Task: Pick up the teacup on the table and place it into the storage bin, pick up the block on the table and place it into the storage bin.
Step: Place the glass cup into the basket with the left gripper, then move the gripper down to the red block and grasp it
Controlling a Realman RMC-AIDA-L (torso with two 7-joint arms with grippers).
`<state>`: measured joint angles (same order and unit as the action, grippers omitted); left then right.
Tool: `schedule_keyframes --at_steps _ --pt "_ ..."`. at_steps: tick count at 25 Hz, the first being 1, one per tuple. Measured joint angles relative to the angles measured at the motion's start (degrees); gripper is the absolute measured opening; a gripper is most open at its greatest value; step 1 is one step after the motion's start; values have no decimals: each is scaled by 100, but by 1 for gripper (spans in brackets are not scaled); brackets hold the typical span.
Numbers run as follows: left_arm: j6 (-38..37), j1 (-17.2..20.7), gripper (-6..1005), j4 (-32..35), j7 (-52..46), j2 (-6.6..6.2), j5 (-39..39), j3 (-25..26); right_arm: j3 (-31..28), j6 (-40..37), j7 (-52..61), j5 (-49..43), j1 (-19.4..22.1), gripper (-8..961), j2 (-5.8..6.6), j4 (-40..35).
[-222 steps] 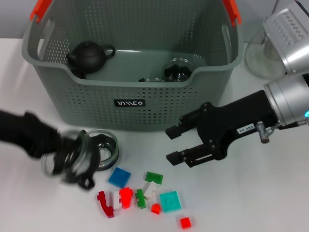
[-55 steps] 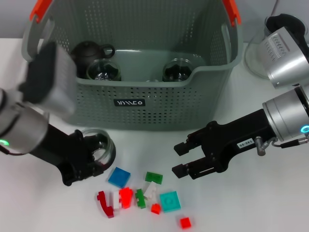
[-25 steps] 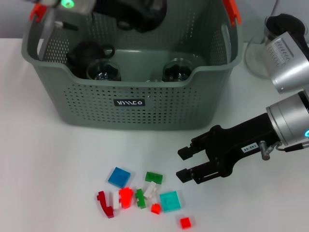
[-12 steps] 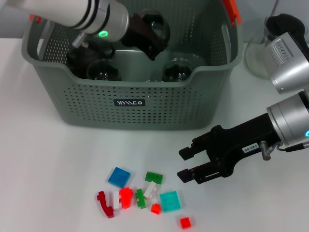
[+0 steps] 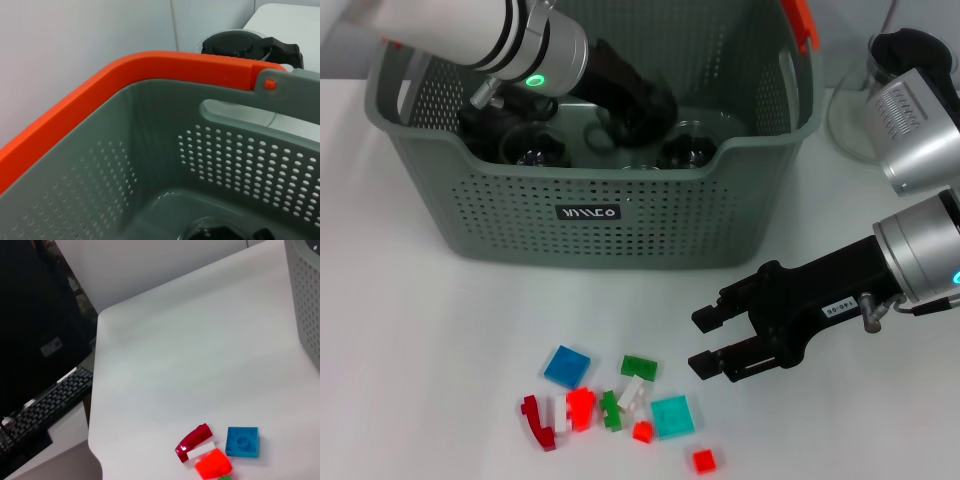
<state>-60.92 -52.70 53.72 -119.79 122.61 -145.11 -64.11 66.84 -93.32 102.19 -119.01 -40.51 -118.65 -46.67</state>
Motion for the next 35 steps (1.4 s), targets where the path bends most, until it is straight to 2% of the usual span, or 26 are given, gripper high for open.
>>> schedule_keyframes --at_steps 7,9,14,17,20,23,25,29,35 --pt "-98 103 311 205 -18 0 23 85 -14 0 1 0 -4 624 0 0" --pt "-136 165 402 366 -70 -1 23 121 -15 1 0 0 -14 624 0 0" --pt "-450 590 634 1316 -225 1 121 413 -18 -2 -7 1 -27 624 4 -5" --pt "-1064 970 777 2154 -220 16 733 895 -20 -3 -9 1 -29 625 17 -23" --pt "-2073 1362 836 2752 -104 -22 1946 1444 -22 -2 -12 1 -55 625 46 -6" --pt "-3077 1774 835 2944 331 -57 3200 1822 0 -2 -49 1 -62 625 58 0" --pt "-3593 2047 835 2924 674 -67 3777 1982 14 -2 -75 -7 -63 625 68 -2" --pt "-4429 2443 834 2820 1339 -17 4205 2229 20 -16 -87 -135 -101 625 81 -73" --pt "-4797 3005 831 2564 1974 168 4282 2268 25 -45 -138 -349 -256 625 68 -96"
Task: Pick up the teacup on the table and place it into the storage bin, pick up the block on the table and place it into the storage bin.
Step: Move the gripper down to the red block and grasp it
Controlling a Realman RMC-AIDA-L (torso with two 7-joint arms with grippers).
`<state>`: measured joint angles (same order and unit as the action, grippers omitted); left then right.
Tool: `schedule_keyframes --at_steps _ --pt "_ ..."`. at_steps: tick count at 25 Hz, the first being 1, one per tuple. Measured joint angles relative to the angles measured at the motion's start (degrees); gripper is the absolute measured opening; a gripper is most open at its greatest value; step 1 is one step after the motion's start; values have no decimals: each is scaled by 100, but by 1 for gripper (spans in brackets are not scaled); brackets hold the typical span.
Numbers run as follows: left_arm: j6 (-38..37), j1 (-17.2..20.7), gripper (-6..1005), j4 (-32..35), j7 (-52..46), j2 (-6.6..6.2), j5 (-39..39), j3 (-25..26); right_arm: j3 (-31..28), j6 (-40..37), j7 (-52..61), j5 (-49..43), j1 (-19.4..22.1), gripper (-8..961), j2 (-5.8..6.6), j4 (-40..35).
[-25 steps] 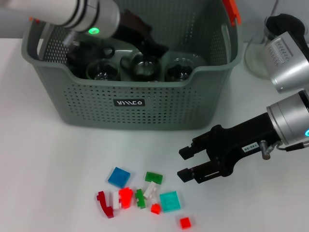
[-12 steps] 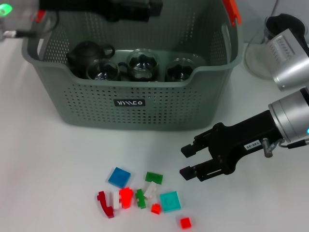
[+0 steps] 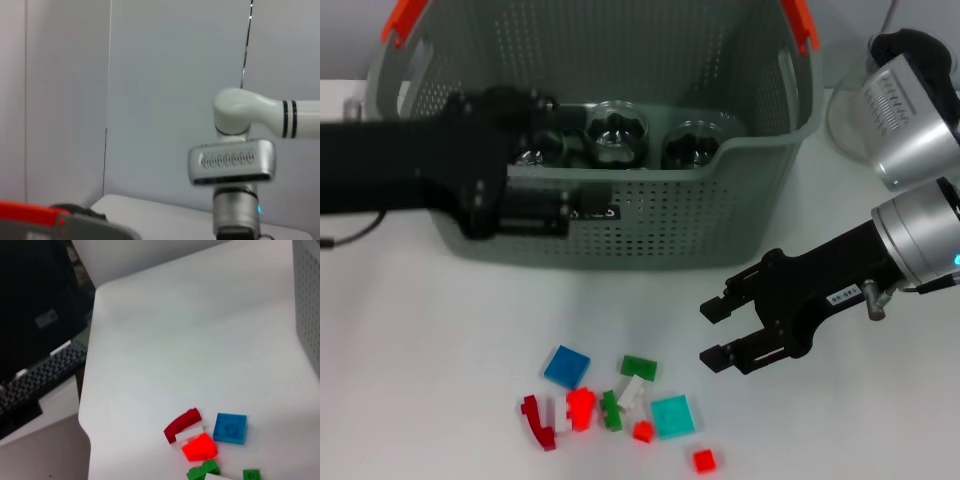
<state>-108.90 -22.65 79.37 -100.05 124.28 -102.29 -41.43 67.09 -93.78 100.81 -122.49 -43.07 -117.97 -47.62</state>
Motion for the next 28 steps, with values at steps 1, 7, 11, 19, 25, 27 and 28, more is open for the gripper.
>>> schedule_keyframes --at_steps 1,7,11,19,25,27,28 --pt "-32 98 831 -95 105 11 -9 17 1 -4 -1 -41 -24 626 -4 0" --pt "-145 407 830 -564 756 23 -248 465 1 -295 33 -318 -202 631 1 -105" --pt "-128 494 830 -865 1316 26 -697 645 11 -687 22 -878 -253 633 -105 -574" --pt "-93 505 829 -1161 1466 52 -1394 508 635 -978 83 -1457 -402 631 -218 -817" --pt "-64 447 828 -1409 1492 50 -1876 458 1327 -892 382 -1504 -562 630 -231 -820" --pt "-20 392 828 -1550 1515 37 -2083 463 1602 -814 505 -1485 -641 630 -250 -821" --pt "19 368 828 -1620 1523 29 -2158 472 1770 -770 557 -1465 -681 629 -268 -820"
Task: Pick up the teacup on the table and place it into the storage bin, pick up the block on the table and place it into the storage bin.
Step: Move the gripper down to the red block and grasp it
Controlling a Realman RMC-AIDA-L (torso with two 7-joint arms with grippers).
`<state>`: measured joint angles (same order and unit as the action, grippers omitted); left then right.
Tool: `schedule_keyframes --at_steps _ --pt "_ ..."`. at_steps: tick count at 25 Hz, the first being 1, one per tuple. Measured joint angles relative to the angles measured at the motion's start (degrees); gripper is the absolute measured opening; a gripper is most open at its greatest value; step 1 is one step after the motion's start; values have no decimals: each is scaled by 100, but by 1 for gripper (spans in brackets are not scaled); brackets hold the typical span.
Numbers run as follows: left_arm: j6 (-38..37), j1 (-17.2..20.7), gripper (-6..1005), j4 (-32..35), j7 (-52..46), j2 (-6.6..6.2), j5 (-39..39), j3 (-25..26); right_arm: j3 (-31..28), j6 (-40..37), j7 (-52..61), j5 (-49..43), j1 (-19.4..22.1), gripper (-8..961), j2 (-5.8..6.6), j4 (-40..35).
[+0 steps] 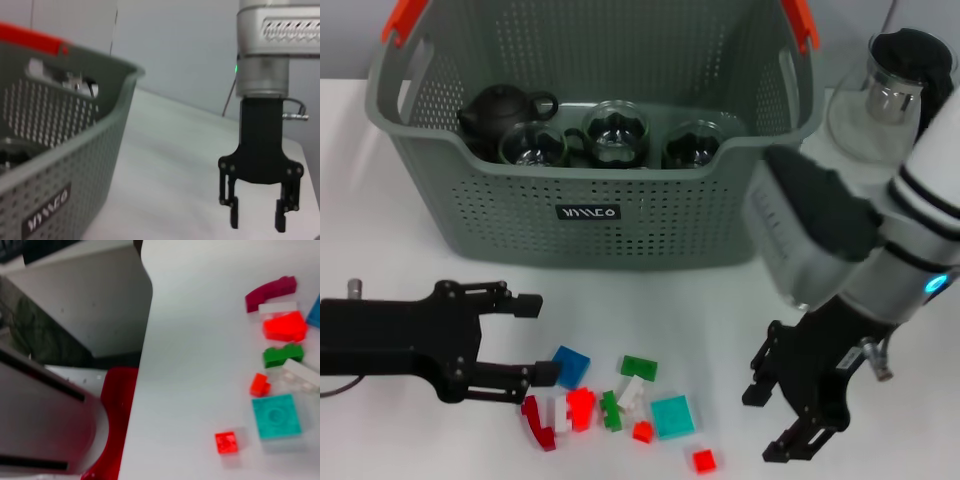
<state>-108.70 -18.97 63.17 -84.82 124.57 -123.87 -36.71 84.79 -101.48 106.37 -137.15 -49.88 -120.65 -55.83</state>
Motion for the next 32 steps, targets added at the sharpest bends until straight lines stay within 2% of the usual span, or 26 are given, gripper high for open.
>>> schedule_keyframes --at_steps 3,4,14,20,32 --pt "87 -34 828 -142 43 -14 -82 25 508 213 118 75 -78 629 -26 1" --pt "100 -36 827 -162 60 -18 -83 29 864 433 195 191 -115 629 -28 5" --pt "105 0 827 -163 147 -20 -242 170 1868 1198 237 685 -88 627 -31 -9" --pt "105 8 828 -149 242 -43 -499 455 2214 1395 343 766 -55 626 -39 -9" --pt "120 8 828 -161 309 -47 -524 498 2457 1527 446 900 -71 625 -47 -7"
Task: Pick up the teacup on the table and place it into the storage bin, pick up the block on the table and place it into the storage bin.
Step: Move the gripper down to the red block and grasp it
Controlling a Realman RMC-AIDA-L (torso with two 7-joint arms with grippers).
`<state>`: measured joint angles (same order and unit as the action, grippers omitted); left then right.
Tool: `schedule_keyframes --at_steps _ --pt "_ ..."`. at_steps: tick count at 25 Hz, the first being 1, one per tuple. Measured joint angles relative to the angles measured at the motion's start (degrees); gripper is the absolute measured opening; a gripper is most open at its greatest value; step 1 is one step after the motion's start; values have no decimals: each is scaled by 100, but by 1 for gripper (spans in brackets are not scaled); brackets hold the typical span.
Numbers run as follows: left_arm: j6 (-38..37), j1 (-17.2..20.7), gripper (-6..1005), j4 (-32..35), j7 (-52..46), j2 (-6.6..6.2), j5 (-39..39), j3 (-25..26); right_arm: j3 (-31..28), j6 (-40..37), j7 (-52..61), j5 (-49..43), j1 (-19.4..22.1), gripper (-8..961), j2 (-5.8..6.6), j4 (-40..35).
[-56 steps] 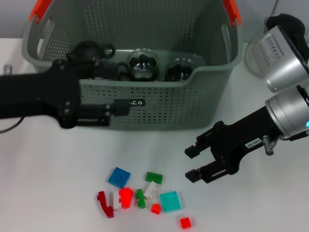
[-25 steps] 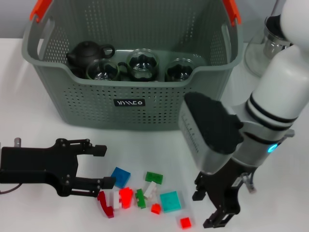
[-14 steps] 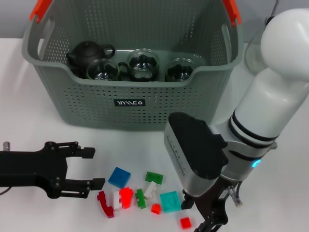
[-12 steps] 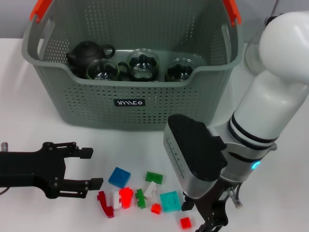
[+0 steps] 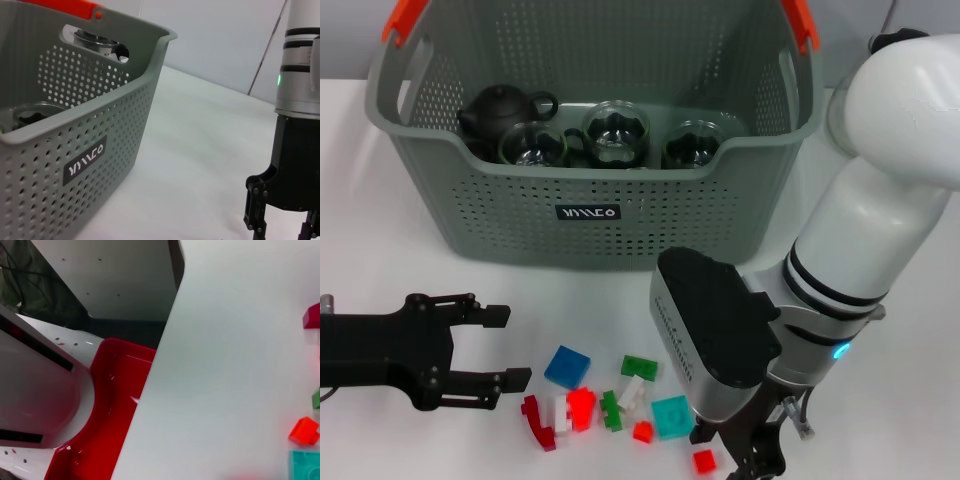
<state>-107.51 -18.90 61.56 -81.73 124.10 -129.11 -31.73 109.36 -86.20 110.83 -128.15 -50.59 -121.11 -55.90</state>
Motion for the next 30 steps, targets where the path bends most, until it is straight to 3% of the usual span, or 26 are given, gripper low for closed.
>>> schedule_keyframes --at_steps 30 --pt "-1 -9 828 -30 -1 1 0 131 222 188 27 9 6 621 -11 0"
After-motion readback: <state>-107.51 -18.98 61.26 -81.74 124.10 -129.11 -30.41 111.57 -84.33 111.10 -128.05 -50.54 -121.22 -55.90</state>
